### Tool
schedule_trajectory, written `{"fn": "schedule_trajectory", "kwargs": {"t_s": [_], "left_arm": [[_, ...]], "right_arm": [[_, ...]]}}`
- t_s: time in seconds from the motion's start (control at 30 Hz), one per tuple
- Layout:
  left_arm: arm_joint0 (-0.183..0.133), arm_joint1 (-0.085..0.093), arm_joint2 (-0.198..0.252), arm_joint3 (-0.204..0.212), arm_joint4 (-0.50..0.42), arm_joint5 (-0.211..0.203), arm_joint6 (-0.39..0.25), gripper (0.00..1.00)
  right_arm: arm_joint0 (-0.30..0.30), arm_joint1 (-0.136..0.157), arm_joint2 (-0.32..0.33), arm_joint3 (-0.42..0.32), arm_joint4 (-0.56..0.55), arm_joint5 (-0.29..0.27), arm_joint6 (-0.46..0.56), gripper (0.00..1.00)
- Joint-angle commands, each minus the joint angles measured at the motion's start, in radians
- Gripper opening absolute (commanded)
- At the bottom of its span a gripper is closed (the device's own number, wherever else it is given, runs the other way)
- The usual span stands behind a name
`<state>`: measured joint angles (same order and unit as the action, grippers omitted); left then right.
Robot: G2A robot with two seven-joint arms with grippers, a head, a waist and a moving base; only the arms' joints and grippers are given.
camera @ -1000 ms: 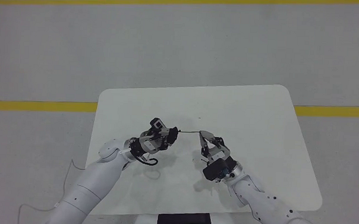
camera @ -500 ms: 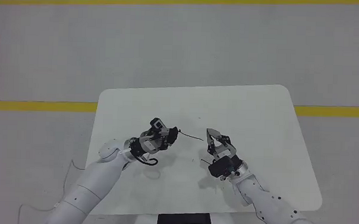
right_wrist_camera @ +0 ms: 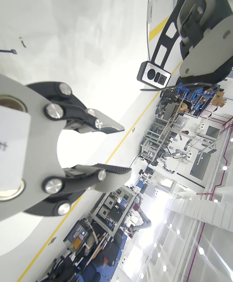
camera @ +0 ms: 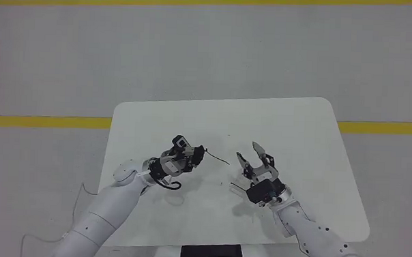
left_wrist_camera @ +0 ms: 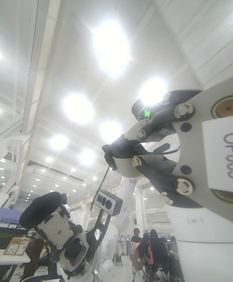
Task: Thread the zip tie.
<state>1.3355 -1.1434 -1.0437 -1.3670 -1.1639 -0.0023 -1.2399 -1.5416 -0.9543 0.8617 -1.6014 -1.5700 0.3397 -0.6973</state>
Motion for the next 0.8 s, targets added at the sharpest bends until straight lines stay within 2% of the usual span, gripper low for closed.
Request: {"fn": "schedule_trajectory", "kwargs": {"t_s": [0.0, 0.07, 0.13, 0.2, 0.23, 0.33, 0.47, 0.57, 0.6, 0.77], "left_arm": [[0.0, 0.0, 0.0, 0.0, 0.0, 0.0, 0.0, 0.0], [-0.001, 0.0, -0.001, -0.001, 0.006, -0.003, 0.008, 0.0], [-0.006, 0.008, -0.015, -0.013, 0.123, -0.059, 0.062, 0.0], [0.001, 0.017, -0.033, -0.03, 0.213, -0.1, 0.087, 0.0], [0.006, 0.024, -0.048, -0.043, 0.272, -0.123, 0.103, 0.0], [0.032, 0.039, -0.083, -0.079, 0.375, -0.159, 0.138, 0.0], [0.066, 0.054, -0.128, -0.12, 0.452, -0.185, 0.171, 0.0], [0.087, 0.065, -0.158, -0.145, 0.507, -0.2, 0.192, 0.0], [0.093, 0.067, -0.165, -0.152, 0.522, -0.205, 0.197, 0.0], [0.103, 0.07, -0.174, -0.162, 0.537, -0.213, 0.205, 0.0]], "right_arm": [[0.0, 0.0, 0.0, 0.0, 0.0, 0.0, 0.0, 1.0], [-0.002, -0.001, 0.007, -0.007, 0.02, -0.016, 0.009, 1.0], [-0.014, -0.001, 0.031, -0.019, 0.107, -0.085, -0.011, 1.0], [-0.026, 0.002, 0.056, -0.02, 0.16, -0.15, -0.032, 1.0], [-0.036, 0.003, 0.067, -0.028, 0.221, -0.218, -0.047, 1.0], [-0.051, 0.007, 0.11, -0.027, 0.325, -0.345, -0.064, 1.0], [-0.068, 0.012, 0.151, -0.035, 0.431, -0.49, -0.047, 1.0], [-0.078, 0.014, 0.171, -0.046, 0.525, -0.632, -0.016, 1.0], [-0.08, 0.015, 0.175, -0.046, 0.538, -0.658, -0.013, 1.0], [-0.08, 0.015, 0.175, -0.046, 0.538, -0.658, -0.013, 1.0]]}}
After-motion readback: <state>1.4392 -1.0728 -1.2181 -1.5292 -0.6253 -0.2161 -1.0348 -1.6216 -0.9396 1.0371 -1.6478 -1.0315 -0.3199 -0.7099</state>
